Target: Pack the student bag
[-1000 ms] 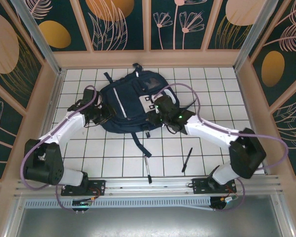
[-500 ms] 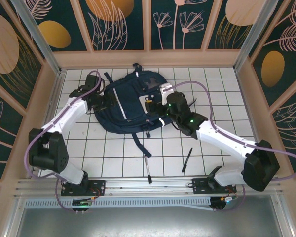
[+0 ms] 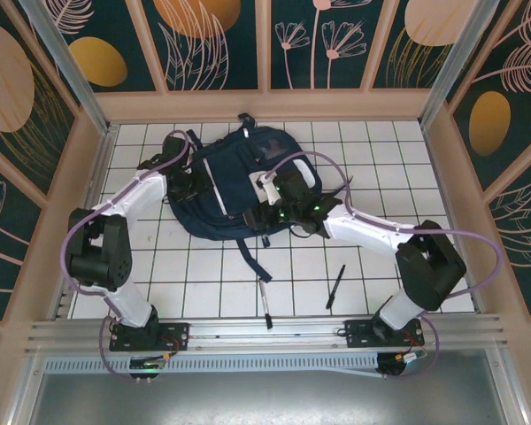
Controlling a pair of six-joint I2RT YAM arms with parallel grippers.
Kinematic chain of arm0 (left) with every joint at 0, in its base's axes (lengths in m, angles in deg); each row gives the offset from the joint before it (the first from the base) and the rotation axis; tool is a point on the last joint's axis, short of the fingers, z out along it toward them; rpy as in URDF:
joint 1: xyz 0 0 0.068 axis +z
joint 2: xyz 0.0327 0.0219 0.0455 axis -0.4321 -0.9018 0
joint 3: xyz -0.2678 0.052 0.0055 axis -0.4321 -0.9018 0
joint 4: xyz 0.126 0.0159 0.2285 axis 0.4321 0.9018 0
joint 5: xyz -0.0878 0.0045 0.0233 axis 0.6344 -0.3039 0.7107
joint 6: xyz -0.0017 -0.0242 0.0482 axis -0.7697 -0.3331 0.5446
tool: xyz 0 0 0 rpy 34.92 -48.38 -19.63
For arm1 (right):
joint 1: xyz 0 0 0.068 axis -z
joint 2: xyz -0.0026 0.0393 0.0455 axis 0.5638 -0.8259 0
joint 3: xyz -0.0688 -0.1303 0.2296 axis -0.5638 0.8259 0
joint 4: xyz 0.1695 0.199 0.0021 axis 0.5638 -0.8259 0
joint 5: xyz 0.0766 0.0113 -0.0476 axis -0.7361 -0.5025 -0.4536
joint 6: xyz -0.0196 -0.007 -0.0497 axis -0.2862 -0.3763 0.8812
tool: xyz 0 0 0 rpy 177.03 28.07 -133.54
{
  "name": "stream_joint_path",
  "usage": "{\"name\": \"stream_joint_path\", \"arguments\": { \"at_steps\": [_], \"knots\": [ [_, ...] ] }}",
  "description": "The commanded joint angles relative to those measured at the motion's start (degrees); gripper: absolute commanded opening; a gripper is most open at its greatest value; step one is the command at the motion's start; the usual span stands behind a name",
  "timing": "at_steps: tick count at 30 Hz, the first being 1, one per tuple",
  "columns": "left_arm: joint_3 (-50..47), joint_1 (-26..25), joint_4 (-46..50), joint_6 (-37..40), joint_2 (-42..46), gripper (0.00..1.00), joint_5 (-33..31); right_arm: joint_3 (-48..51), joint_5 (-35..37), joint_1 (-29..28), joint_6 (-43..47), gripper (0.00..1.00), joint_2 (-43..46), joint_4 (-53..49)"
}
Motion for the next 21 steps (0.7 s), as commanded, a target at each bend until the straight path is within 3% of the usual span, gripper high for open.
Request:
{"name": "stream_joint_path", "arguments": {
  "at_steps": [1, 3, 7, 11, 16, 21],
  "knots": [
    [0.7, 0.0, -3.2, -2.7, -3.9, 0.42, 2.5, -2.5, -1.1, -1.0, -1.9, 0.76, -2.0, -0.9],
    [0.5, 0.0, -3.2, -2.9, -4.4, 0.41, 3.1, -2.6, -2.6, -1.4, -0.9, 0.75, -2.7, -1.1],
    [0.8, 0.0, -2.0, -2.3, -1.7, 0.00, 2.1, -4.1, -5.9, -1.5, 6.2, 0.72, -4.9, -3.4],
    [0.3, 0.0, -0.6, -4.5, 2.9, 0.00, 5.5, -10.3, -10.6, 0.1, 13.3, 0.65, -10.5, -10.3],
    [-1.5, 0.0, -0.4, -7.6, 6.3, 0.00, 11.0, -12.8, -12.1, 0.5, 17.0, 0.66, -13.1, -12.2],
    [-2.3, 0.0, -0.1, -8.3, 8.0, 0.00, 12.5, -12.0, -5.8, 0.9, 18.6, 0.70, -13.8, -9.6]
  ]
}}
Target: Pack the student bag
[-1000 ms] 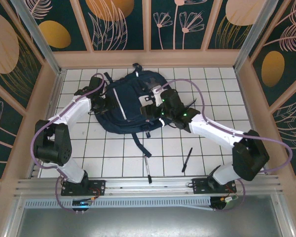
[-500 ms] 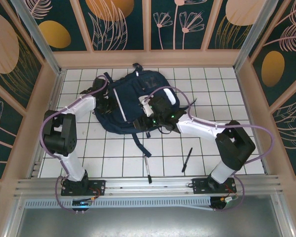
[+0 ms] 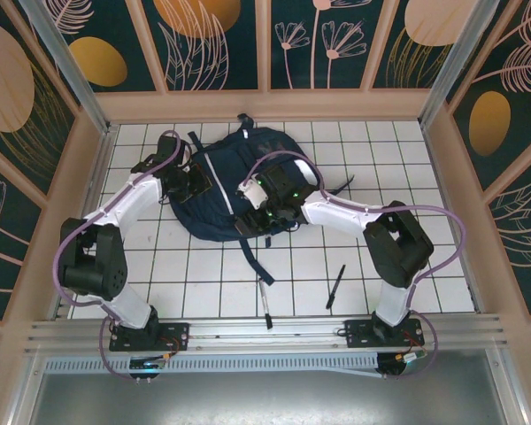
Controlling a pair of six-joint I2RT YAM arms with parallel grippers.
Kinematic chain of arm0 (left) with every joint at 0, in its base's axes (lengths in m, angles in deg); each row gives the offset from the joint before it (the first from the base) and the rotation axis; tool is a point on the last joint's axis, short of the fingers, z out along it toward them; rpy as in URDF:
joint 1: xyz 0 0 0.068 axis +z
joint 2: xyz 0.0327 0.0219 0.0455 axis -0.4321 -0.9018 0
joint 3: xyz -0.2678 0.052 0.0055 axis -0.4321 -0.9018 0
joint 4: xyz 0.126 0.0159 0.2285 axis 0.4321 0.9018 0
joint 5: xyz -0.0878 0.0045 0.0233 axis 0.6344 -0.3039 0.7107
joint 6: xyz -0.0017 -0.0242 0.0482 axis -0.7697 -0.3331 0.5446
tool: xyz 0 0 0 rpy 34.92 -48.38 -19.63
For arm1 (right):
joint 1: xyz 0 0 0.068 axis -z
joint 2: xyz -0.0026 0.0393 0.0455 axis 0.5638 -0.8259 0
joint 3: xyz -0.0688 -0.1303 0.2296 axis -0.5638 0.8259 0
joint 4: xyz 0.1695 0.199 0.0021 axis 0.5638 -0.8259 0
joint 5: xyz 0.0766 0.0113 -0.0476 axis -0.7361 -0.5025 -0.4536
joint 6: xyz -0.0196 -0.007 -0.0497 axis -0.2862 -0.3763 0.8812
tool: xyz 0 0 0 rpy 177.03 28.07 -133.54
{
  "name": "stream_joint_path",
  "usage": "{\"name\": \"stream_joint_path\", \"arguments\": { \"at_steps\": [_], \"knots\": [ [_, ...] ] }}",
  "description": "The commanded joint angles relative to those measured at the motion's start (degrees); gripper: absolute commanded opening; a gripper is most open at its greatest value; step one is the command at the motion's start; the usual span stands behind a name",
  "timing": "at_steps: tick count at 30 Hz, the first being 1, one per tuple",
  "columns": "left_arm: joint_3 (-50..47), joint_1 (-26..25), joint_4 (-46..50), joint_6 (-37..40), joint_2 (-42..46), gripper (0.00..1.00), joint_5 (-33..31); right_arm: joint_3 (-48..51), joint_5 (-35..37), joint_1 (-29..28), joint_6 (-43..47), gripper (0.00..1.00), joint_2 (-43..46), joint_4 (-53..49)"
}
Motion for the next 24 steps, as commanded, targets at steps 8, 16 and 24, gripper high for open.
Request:
{"name": "stream_joint_path", "arguments": {
  "at_steps": [8, 16, 24],
  "knots": [
    [-2.3, -0.3, -0.8, -3.9, 3.7, 0.00, 8.5, 5.4, 1.6, -0.2, 7.8, 0.75, -0.6, 8.3],
    [-3.2, -0.4, -1.0, -5.7, 5.3, 0.00, 9.9, 28.7, -2.5, 1.7, 11.6, 0.88, 11.7, 35.5],
    [-5.9, -1.1, -2.0, -7.0, 8.0, 0.00, 12.4, 35.6, -9.4, 4.4, 18.7, 0.97, 11.5, 49.4]
  ]
}}
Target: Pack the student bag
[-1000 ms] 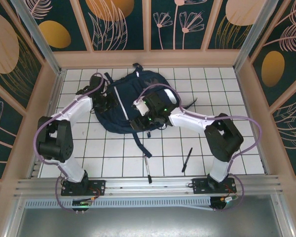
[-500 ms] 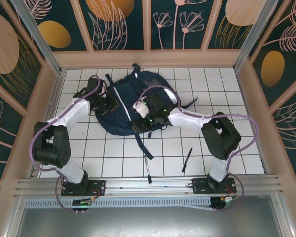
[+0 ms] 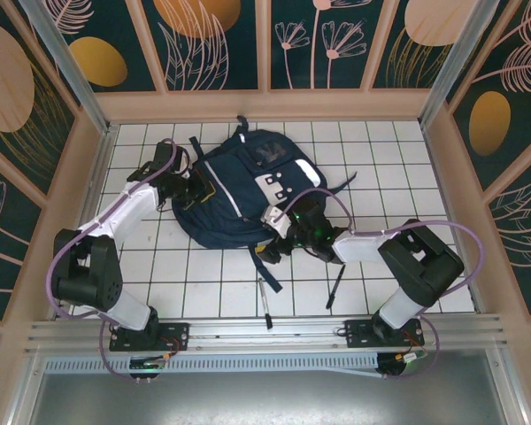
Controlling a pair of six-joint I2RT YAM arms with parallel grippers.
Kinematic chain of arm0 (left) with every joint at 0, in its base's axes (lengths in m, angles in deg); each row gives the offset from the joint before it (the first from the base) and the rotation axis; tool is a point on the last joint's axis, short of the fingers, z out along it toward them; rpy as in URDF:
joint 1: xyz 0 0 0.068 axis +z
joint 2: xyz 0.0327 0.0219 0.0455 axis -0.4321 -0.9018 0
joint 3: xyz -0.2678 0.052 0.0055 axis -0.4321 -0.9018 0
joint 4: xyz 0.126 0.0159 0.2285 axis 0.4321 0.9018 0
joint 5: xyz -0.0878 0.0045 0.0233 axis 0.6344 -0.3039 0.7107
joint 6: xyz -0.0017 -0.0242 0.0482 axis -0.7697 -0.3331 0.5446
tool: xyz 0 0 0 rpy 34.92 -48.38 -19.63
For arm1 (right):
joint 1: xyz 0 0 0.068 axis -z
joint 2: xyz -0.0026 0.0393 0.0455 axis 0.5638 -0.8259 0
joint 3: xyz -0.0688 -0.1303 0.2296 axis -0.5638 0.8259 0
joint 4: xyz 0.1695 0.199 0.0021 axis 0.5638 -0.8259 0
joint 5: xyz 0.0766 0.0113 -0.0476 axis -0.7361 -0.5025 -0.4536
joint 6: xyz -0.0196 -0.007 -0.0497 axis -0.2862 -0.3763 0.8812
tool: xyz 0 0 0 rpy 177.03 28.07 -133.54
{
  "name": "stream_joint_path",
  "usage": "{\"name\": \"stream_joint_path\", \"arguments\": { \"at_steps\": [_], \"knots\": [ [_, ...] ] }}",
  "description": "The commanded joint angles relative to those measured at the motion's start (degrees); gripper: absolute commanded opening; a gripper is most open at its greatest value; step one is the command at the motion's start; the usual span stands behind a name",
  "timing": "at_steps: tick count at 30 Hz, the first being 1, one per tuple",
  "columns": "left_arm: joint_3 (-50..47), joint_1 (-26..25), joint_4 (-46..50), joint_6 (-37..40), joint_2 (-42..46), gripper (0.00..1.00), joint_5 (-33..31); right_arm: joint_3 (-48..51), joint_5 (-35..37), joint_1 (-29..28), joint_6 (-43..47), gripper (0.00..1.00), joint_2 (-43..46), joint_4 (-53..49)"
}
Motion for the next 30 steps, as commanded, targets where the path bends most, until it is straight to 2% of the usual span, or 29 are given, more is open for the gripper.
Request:
{"name": "stream_joint_path", "arguments": {
  "at_steps": [1, 9, 11, 14, 15, 17, 25, 28, 30],
  "knots": [
    [-1.1, -1.0, -0.7, -2.2, 3.5, 0.00, 5.2, -0.7, -4.7, 1.1, 4.3, 0.96, -0.7, 7.4],
    [-4.2, -1.4, -3.2, -3.9, 5.1, 0.00, 6.7, -3.3, -9.7, 1.9, 2.7, 0.88, -2.9, 9.2],
    [-4.6, -1.4, -3.8, -4.5, 5.6, 0.00, 6.8, -4.2, -11.7, 1.9, 1.8, 0.79, -3.9, 9.4],
    [-5.3, -1.4, -5.1, -5.6, 6.2, 0.00, 6.6, -4.7, -13.1, 1.0, -1.1, 0.59, -4.7, 10.9],
    [-5.5, -1.5, -5.5, -6.0, 6.3, 0.00, 6.6, -4.5, -12.4, 0.5, -2.1, 0.57, -4.8, 11.9],
    [-5.9, -1.5, -6.6, -6.9, 6.6, 0.00, 6.8, -3.7, -9.9, -0.9, -4.3, 0.52, -4.6, 14.5],
    [-8.2, -1.7, -9.3, -8.9, 7.0, 0.00, 6.8, -3.3, 3.0, -6.0, -13.4, 0.11, -5.1, 20.4],
    [-9.3, -1.9, -10.5, -9.8, 6.9, 0.00, 6.5, -3.7, 5.0, -7.7, -14.4, 0.00, -5.5, 20.2],
    [-9.3, -2.3, -11.0, -10.2, 6.6, 0.00, 6.4, -3.8, 4.8, -8.7, -15.4, 0.00, -5.6, 21.0]
  ]
}}
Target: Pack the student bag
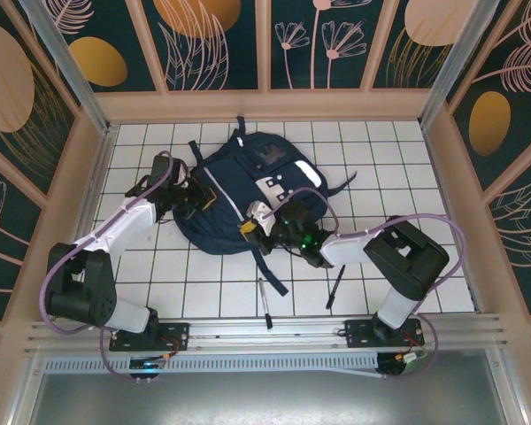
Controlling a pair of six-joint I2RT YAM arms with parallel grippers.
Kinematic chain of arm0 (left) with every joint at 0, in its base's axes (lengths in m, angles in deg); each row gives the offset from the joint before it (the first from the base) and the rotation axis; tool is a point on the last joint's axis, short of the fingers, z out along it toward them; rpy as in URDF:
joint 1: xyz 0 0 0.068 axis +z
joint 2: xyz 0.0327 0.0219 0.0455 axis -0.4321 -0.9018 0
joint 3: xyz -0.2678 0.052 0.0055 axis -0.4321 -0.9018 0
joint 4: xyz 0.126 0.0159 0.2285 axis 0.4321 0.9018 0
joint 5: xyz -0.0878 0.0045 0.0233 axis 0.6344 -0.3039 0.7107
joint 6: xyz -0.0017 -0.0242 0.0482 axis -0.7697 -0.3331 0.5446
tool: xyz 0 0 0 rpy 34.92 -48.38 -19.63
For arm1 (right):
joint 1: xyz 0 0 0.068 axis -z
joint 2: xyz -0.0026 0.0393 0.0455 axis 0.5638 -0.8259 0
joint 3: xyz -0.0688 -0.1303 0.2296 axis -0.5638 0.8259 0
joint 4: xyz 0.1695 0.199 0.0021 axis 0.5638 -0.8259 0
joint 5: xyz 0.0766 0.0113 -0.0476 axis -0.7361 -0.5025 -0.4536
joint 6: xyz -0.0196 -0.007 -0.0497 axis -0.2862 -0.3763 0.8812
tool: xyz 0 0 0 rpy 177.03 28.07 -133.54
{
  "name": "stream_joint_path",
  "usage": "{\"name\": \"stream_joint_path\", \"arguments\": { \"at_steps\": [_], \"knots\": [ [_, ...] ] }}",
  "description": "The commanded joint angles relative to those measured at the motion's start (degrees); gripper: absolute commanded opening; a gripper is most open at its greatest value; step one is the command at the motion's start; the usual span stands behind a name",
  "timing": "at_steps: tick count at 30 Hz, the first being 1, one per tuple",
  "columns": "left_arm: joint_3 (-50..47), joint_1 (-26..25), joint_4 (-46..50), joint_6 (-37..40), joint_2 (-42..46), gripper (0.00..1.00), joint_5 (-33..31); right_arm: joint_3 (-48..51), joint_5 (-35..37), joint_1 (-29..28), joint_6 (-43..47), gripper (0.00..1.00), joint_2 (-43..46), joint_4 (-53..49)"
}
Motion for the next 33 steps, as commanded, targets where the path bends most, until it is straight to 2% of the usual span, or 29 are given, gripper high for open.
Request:
{"name": "stream_joint_path", "arguments": {
  "at_steps": [1, 11, 13, 16, 18, 22, 24, 26, 29, 33],
  "knots": [
    [-0.1, -1.8, -2.7, -3.4, 1.0, 0.00, 4.6, -1.3, 1.8, -2.2, -3.3, 0.00, -0.9, 5.8],
    [-0.1, -5.0, -5.2, -4.3, -2.2, 0.00, 3.8, -8.3, 1.0, -6.4, -10.4, 0.01, -7.3, 11.7],
    [-0.6, -5.1, -5.5, -4.1, -2.8, 0.00, 4.0, -7.8, -0.2, -6.5, -9.1, 0.08, -6.5, 11.1],
    [-0.7, -5.1, -5.0, -3.2, -3.1, 0.00, 3.6, -5.0, -5.3, -6.4, -0.5, 0.22, -2.2, 5.7],
    [-0.5, -5.1, -4.1, -2.1, -3.2, 0.00, 3.0, -3.7, -8.8, -6.2, 8.2, 0.27, 1.9, -2.7],
    [-0.2, -5.1, -3.2, -0.9, -3.6, 0.00, 2.3, -4.4, -7.9, -4.5, 25.3, 0.42, 9.3, -24.1],
    [-0.2, -5.1, -3.2, -0.8, -4.0, 0.00, 2.4, -5.8, -7.1, -2.2, 29.4, 0.44, 11.2, -30.9],
    [-0.2, -5.1, -3.3, -0.6, -4.4, 0.00, 2.9, -6.6, -6.6, 0.6, 32.0, 0.45, 12.6, -34.0],
    [0.4, -5.1, -2.8, 0.1, -4.8, 0.00, 3.2, -7.0, -3.3, 4.6, 36.9, 0.54, 14.1, -36.2],
    [0.9, -5.1, -1.8, 1.1, -5.0, 0.00, 3.4, -8.5, 4.2, 4.9, 40.3, 0.57, 11.5, -36.5]
  ]
}}
